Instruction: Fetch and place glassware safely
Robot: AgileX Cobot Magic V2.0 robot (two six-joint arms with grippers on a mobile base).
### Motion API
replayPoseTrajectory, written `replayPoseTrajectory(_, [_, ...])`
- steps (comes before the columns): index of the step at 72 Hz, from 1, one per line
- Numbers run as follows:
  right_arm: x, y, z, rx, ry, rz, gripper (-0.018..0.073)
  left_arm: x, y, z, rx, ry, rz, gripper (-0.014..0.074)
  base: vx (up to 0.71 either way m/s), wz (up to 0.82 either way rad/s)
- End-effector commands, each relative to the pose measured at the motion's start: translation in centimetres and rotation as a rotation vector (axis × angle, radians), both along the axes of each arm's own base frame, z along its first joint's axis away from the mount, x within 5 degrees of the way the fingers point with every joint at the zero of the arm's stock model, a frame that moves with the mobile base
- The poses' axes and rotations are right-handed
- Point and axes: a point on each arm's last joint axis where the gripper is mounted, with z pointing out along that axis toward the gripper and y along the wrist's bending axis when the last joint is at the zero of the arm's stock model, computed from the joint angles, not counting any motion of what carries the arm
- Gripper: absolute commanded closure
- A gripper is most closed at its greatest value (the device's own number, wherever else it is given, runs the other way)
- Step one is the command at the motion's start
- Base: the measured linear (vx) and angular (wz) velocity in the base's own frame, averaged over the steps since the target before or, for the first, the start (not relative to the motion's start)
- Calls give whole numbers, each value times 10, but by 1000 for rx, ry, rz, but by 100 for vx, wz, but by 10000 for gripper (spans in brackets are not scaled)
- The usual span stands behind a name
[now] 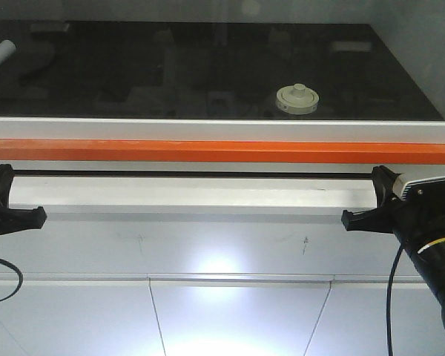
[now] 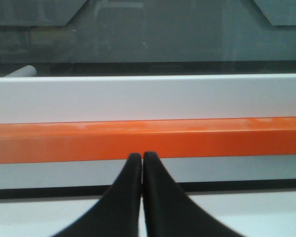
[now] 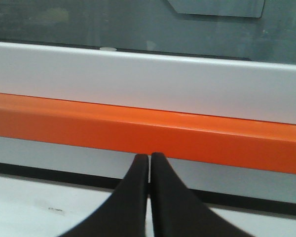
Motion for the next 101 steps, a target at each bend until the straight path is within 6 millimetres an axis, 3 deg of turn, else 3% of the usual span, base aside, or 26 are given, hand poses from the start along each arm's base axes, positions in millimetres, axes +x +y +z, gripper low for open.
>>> replayPoseTrajectory(1, [7,2,14,3,-101,13,560,6,1,17,-6,-86,7,603,0,0])
replayPoseTrajectory(59, [47,8,9,30,-101,22,560,14,1,-2,-11,-60,5,603,0,0])
replayPoseTrajectory(78, [48,8,8,30,-101,21,560,19,1,-9,-14,-80,5,603,0,0])
replayPoseTrajectory(101, [48,8,8,30,-103,21,560,39,1,-11,-13,-76,4,603,0,0])
